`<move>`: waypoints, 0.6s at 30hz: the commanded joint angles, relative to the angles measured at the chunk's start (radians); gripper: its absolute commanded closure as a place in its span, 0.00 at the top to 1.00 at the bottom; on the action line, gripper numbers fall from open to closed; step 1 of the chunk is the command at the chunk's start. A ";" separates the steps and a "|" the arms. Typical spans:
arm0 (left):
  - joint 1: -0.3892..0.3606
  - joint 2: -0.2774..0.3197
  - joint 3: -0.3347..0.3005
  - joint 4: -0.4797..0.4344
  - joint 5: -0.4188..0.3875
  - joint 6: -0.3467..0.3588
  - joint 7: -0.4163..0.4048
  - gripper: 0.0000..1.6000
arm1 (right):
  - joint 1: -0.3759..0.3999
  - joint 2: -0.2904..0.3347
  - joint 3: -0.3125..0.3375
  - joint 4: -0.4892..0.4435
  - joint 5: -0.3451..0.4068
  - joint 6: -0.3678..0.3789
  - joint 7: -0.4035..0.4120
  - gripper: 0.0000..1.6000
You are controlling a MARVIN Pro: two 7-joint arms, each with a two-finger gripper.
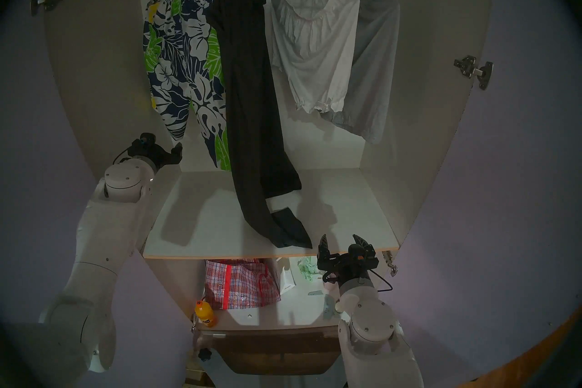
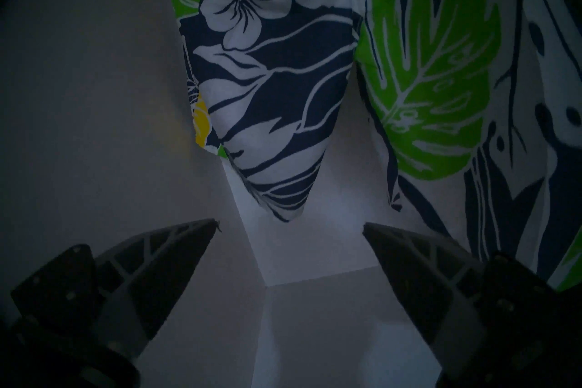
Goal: Move and arrange clothes and pants in the wardrobe
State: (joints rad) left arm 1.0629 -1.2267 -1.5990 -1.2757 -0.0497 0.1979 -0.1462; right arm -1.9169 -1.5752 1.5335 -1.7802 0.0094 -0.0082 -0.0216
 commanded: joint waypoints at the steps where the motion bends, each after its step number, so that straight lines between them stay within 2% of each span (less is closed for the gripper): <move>1: -0.038 0.020 0.001 -0.004 -0.037 -0.057 -0.086 1.00 | 0.008 0.000 -0.001 -0.024 0.000 -0.004 0.001 1.00; 8: -0.042 0.018 -0.006 0.007 -0.039 -0.070 -0.110 1.00 | 0.008 0.001 -0.001 -0.024 0.000 -0.004 0.001 1.00; 9: -0.036 0.007 -0.010 0.008 -0.034 -0.056 -0.082 1.00 | 0.008 0.001 -0.001 -0.025 0.000 -0.004 0.001 1.00; 11: -0.028 -0.013 -0.031 0.014 -0.040 -0.092 -0.045 1.00 | 0.008 0.001 -0.001 -0.024 0.000 -0.004 0.001 1.00; 13: -0.032 -0.011 -0.032 0.016 -0.034 -0.093 -0.035 1.00 | 0.008 0.001 -0.001 -0.024 0.000 -0.004 0.001 1.00; 18: -0.095 0.031 -0.039 0.024 -0.015 -0.129 -0.025 1.00 | 0.009 0.000 -0.001 -0.021 0.000 -0.005 0.001 1.00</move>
State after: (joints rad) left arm 1.0478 -1.2299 -1.6248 -1.2323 -0.0775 0.1112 -0.1769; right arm -1.9169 -1.5750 1.5333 -1.7802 0.0095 -0.0081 -0.0218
